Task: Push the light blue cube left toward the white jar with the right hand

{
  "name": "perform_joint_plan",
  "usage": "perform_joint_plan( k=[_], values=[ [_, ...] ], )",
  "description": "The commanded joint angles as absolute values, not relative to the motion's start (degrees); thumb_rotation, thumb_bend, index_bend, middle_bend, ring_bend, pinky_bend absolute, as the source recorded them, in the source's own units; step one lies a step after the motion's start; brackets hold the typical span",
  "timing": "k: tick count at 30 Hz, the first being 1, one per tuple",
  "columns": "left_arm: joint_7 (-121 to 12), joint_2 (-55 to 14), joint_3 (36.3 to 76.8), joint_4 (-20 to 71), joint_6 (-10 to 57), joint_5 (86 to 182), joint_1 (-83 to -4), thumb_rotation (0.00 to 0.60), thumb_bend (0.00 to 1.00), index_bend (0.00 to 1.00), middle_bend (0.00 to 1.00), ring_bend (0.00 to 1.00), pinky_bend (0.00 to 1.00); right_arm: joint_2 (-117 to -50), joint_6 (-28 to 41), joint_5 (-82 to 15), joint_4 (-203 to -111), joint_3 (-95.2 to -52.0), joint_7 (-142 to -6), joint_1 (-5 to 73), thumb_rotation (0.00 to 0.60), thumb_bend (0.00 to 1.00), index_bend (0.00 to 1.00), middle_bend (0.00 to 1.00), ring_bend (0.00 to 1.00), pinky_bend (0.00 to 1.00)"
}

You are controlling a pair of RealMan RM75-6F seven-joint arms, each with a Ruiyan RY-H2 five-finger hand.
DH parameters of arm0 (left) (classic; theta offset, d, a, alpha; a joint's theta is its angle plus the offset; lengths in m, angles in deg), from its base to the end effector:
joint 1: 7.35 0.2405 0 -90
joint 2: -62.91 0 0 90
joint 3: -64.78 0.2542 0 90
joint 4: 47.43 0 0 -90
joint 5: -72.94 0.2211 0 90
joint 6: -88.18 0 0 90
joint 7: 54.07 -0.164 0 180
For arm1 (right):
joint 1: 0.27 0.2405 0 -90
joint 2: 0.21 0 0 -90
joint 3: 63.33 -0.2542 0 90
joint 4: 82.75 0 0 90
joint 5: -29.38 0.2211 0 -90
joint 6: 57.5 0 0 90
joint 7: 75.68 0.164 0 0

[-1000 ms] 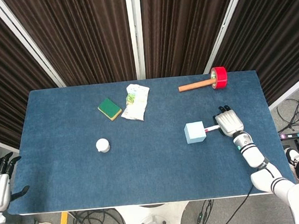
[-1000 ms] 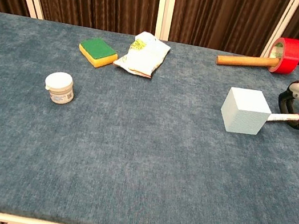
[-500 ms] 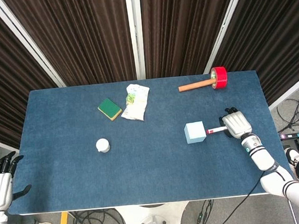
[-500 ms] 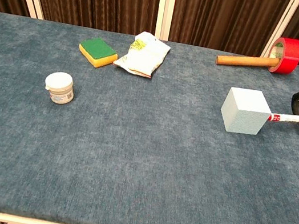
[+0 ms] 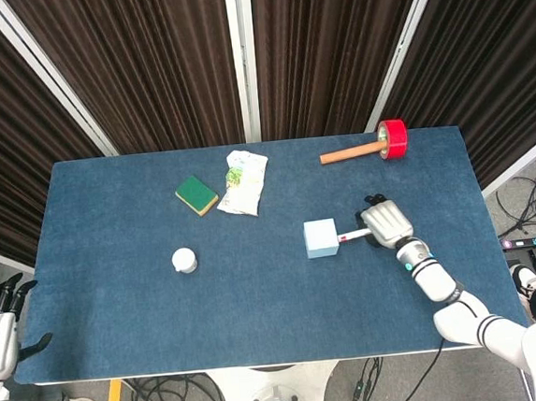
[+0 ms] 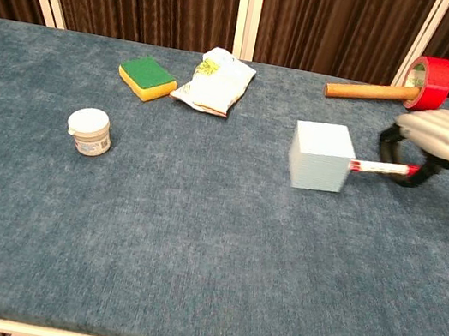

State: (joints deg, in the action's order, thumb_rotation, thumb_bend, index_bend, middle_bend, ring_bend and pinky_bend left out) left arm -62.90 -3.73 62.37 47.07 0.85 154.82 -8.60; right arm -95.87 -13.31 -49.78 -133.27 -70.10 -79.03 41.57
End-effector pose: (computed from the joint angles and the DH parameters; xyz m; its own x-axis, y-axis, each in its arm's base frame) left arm -0.3226 0.1788 0.1388 0.4579 0.0153 0.8888 0.8821 0.1164 -0.4565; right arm -0.2495 -0.4122 -0.0391 0.6617 -0.2665 0.7008 -0.7422 -0.3648 0.5622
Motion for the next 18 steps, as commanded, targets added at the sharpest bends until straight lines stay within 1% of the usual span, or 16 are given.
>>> perform_joint_plan(
  k=[1, 5, 9, 18],
  values=[
    [-62.7, -3.8, 62.4, 46.9, 0.7, 154.8, -8.5, 0.600, 0.09, 0.26, 0.22, 0.16, 0.16, -97.6, -15.0, -48.1, -134.9, -71.5, -82.0, 43.6, 0.600, 0.48, 0.60, 0.53, 0.16, 0.19],
    [-62.6, -3.7, 62.5, 46.8, 0.6, 154.8, -8.2, 0.600, 0.09, 0.26, 0.22, 0.16, 0.16, -99.8, -16.2, -46.0, -135.8, -72.9, -85.5, 45.6, 0.600, 0.48, 0.60, 0.53, 0.16, 0.19],
    [-62.5, -3.6, 62.6, 46.8, 0.5, 154.8, -8.1, 0.600, 0.09, 0.26, 0.22, 0.16, 0.16, -100.4, -16.8, -44.4, -136.8, -73.5, -88.4, 46.5, 0.600, 0.48, 0.60, 0.53, 0.16, 0.19],
    [-62.1, -3.9, 62.5, 46.5, 0.8, 155.6, -8.5, 0.600, 0.09, 0.26, 0.22, 0.16, 0.16, -96.4, -15.9, -40.3, -140.3, -73.0, -92.3, 44.2, 0.600, 0.48, 0.60, 0.53, 0.16, 0.19]
  ],
)
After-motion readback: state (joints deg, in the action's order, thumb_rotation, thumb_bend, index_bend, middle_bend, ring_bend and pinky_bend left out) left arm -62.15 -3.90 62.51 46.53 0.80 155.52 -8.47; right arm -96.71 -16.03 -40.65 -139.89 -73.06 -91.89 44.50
